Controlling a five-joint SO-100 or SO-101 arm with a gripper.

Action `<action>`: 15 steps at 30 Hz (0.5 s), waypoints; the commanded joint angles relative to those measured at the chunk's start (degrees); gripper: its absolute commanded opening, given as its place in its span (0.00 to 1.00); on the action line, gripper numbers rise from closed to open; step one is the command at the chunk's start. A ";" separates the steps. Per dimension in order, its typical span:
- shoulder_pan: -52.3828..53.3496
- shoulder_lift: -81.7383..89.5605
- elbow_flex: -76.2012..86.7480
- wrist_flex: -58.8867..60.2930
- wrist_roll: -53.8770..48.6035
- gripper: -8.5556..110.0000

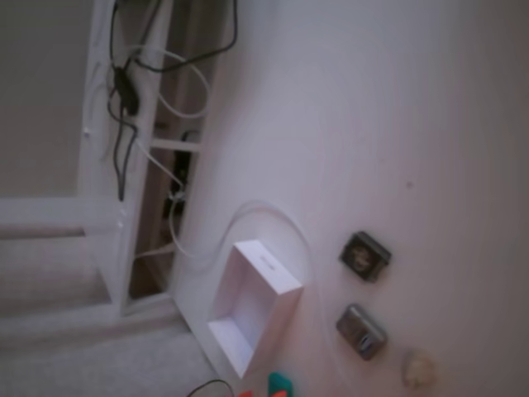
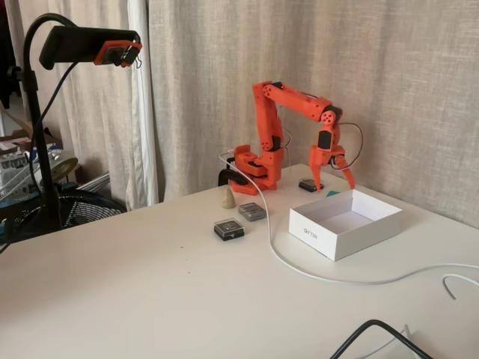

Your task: Grasp the green cube and put it in the bin.

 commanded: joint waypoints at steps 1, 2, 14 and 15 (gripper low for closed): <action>-1.23 -0.26 0.70 -0.79 -0.35 0.39; -1.23 -0.44 1.32 -1.32 -0.35 0.39; -1.14 -3.69 4.92 -7.38 0.35 0.39; -0.97 -4.22 4.92 -7.91 0.35 0.39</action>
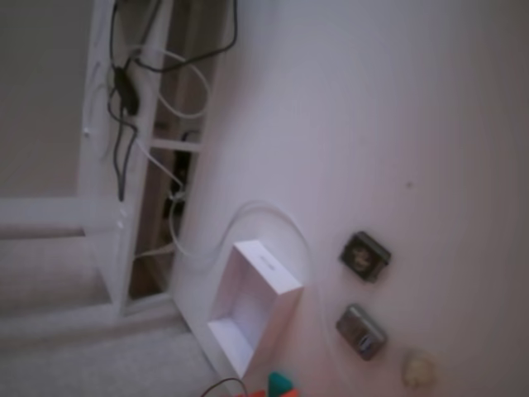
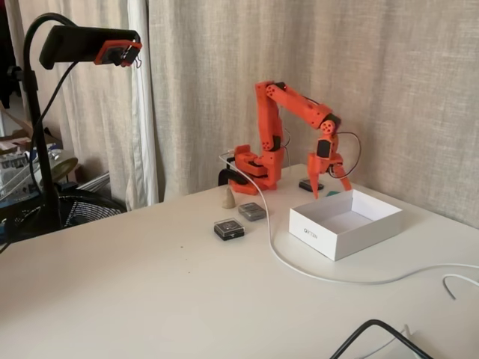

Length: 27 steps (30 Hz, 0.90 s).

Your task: Grasp the green cube and put it in the bin.

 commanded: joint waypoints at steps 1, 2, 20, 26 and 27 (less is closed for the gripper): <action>0.00 -0.97 0.09 -1.67 0.35 0.39; 0.18 -1.49 0.09 -2.20 0.35 0.39; -1.41 -0.35 3.16 -1.76 -0.26 0.39; -2.81 0.18 3.87 -1.32 -0.26 0.39; -2.81 0.18 4.04 -1.32 -0.26 0.39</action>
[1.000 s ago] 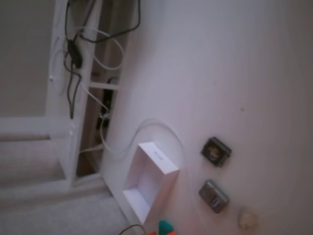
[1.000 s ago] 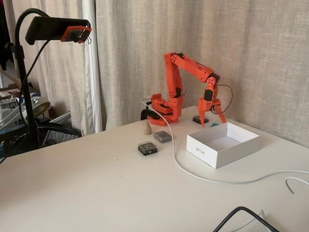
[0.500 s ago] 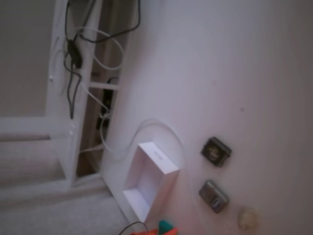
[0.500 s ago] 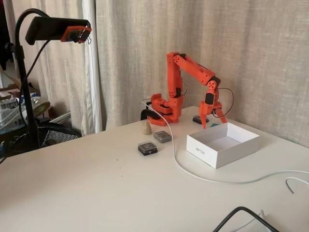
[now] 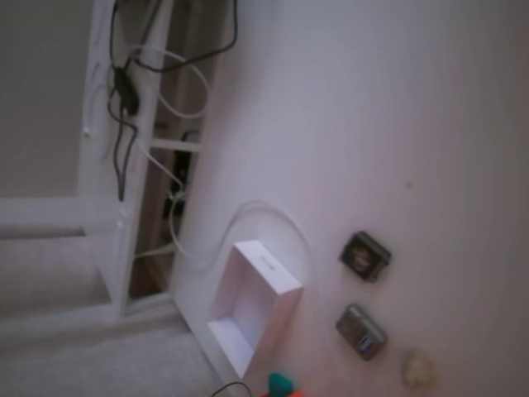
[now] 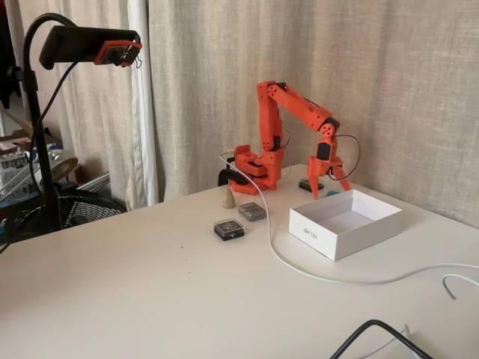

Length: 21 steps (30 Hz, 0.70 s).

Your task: Grasp the green cube and put it in the bin.

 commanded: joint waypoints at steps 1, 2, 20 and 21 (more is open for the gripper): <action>-0.44 0.70 0.44 0.44 -0.09 0.38; -0.35 0.53 0.44 0.44 -0.09 0.38; 1.23 -2.11 -0.18 -2.99 -0.09 0.28; 1.41 -2.11 -0.09 -3.25 -0.09 0.28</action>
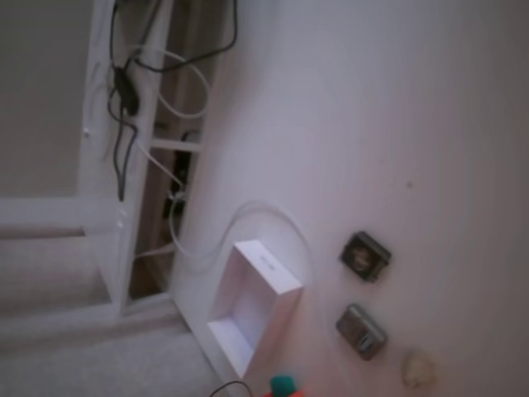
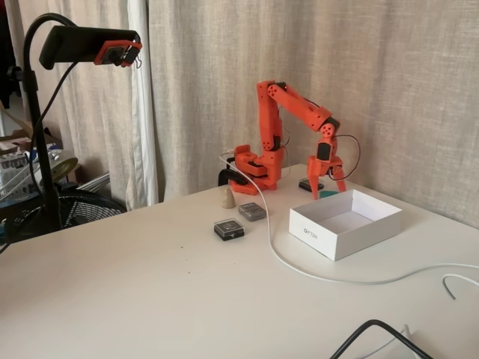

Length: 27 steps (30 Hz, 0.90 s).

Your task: Grasp the green cube and put it in the bin.

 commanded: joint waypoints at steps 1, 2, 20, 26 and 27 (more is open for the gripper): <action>0.97 -0.97 0.53 -1.67 -0.35 0.27; 1.05 -0.97 0.62 -1.76 -0.35 0.26; 1.05 -0.44 0.44 -3.43 -0.35 0.00; 1.05 2.37 -1.41 -6.15 -0.35 0.00; 1.05 3.16 -1.58 -7.47 -0.35 0.00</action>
